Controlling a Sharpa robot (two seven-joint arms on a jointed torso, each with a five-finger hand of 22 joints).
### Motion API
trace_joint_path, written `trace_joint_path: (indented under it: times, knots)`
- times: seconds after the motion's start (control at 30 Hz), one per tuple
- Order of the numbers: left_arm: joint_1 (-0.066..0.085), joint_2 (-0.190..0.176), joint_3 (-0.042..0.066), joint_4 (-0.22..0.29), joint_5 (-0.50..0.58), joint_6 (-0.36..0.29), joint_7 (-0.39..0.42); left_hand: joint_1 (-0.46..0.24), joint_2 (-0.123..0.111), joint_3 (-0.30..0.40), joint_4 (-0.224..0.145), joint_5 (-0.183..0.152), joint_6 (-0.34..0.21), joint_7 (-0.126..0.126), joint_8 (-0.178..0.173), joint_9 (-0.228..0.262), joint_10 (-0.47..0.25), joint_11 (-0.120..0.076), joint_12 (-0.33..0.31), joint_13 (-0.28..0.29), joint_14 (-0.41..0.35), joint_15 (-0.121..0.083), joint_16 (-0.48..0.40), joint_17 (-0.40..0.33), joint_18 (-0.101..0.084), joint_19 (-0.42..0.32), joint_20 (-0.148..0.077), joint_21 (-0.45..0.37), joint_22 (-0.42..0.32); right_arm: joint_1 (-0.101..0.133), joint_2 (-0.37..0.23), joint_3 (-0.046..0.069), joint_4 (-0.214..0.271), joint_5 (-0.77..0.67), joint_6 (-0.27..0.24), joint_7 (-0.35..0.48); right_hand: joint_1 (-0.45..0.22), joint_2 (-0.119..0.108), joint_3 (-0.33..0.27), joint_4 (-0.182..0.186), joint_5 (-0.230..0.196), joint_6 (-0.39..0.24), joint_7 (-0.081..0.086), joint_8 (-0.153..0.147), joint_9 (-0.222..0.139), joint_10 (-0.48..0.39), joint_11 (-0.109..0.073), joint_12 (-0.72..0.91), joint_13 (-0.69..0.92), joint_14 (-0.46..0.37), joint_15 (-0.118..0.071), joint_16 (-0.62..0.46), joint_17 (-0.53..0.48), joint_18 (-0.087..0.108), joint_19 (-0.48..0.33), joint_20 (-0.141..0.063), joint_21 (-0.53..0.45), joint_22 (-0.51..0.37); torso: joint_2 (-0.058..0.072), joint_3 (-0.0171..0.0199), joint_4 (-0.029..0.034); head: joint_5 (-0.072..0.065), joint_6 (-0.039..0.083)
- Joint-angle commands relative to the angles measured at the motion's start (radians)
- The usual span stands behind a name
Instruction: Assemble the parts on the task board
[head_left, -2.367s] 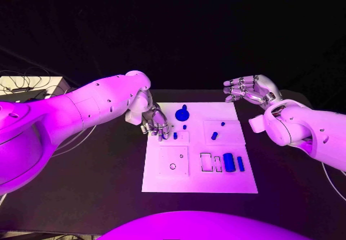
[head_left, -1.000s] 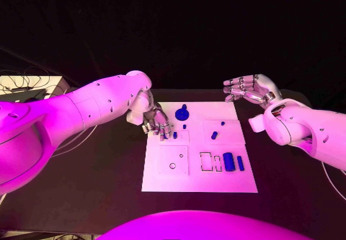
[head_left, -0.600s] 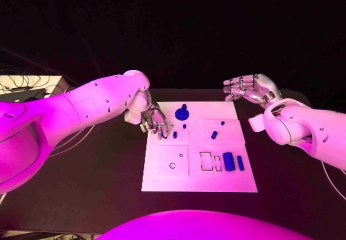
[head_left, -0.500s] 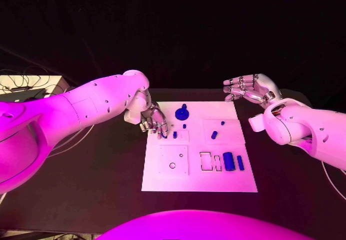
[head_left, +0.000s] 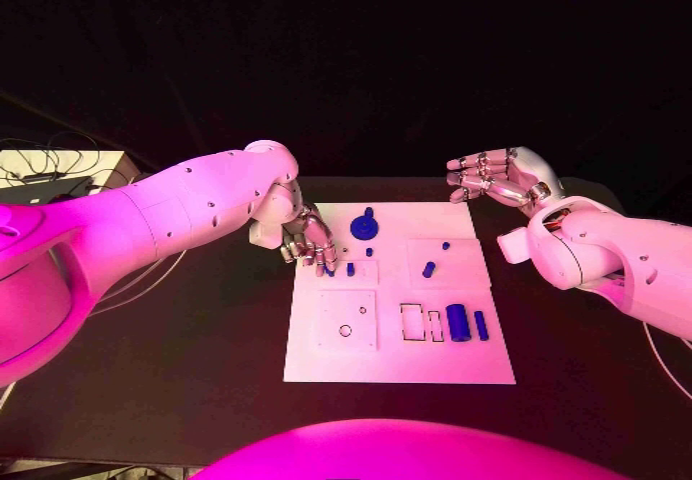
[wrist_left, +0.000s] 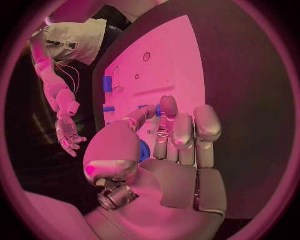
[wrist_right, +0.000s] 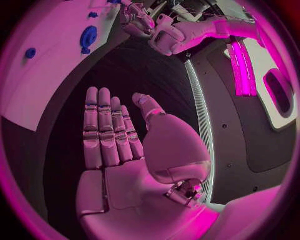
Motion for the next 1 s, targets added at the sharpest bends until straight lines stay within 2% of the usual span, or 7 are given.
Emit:
trace_joint_path:
  times: [0.03, 0.47, 1.0]
  knots:
    - [-0.003, -0.006, -0.001, 0.011, -0.014, -0.024, 0.007, 0.016, 0.007, 0.196, -0.192, 0.007, 0.008, 0.0, -0.003, 0.001, 0.0, -0.006, 0.003, -0.001, 0.004, -0.005, 0.006, 0.001, -0.019, 0.001, -0.009, 0.006, 0.022, 0.0, 0.0, 0.0, 0.001, -0.007, 0.013, 0.005, -0.004, -0.004, -0.001, -0.006, 0.003, -0.002, 0.007, -0.004, -0.002, 0.006, 0.0, -0.004, -0.001, -0.005, -0.001, -0.005, -0.001, -0.014, -0.007, 0.0, 0.006, 0.002, 0.0, 0.0001, -0.0003, 0.001, 0.0]
    - [-0.003, -0.029, 0.001, 0.055, -0.019, -0.05, 0.0, 0.016, 0.007, 0.197, -0.192, 0.008, 0.009, 0.0, -0.003, 0.002, 0.0, -0.006, 0.003, -0.001, 0.003, -0.006, 0.006, 0.001, -0.02, 0.002, -0.01, 0.008, 0.022, 0.0, -0.001, 0.0, 0.001, -0.008, 0.015, 0.004, -0.004, -0.004, -0.001, -0.006, 0.003, -0.002, 0.007, -0.004, -0.002, 0.006, 0.0, -0.004, -0.001, -0.005, -0.001, -0.005, -0.001, -0.014, -0.007, 0.0, 0.006, 0.002, 0.0, -0.0002, 0.0001, 0.001, 0.0]
    - [-0.011, -0.068, 0.001, 0.132, -0.048, -0.153, -0.018, 0.013, 0.008, 0.197, -0.192, 0.006, 0.008, 0.001, -0.004, 0.004, 0.003, -0.007, 0.001, -0.002, 0.003, -0.008, 0.004, 0.0, -0.017, 0.004, -0.01, 0.009, 0.022, 0.0, -0.003, 0.0, 0.003, -0.009, 0.017, 0.004, -0.004, -0.004, -0.001, -0.006, 0.003, -0.002, 0.007, -0.004, -0.002, 0.006, 0.0, -0.004, -0.001, -0.005, -0.001, -0.005, -0.001, -0.014, -0.007, 0.0, 0.006, 0.002, 0.0, 0.0001, 0.0002, 0.002, 0.001]
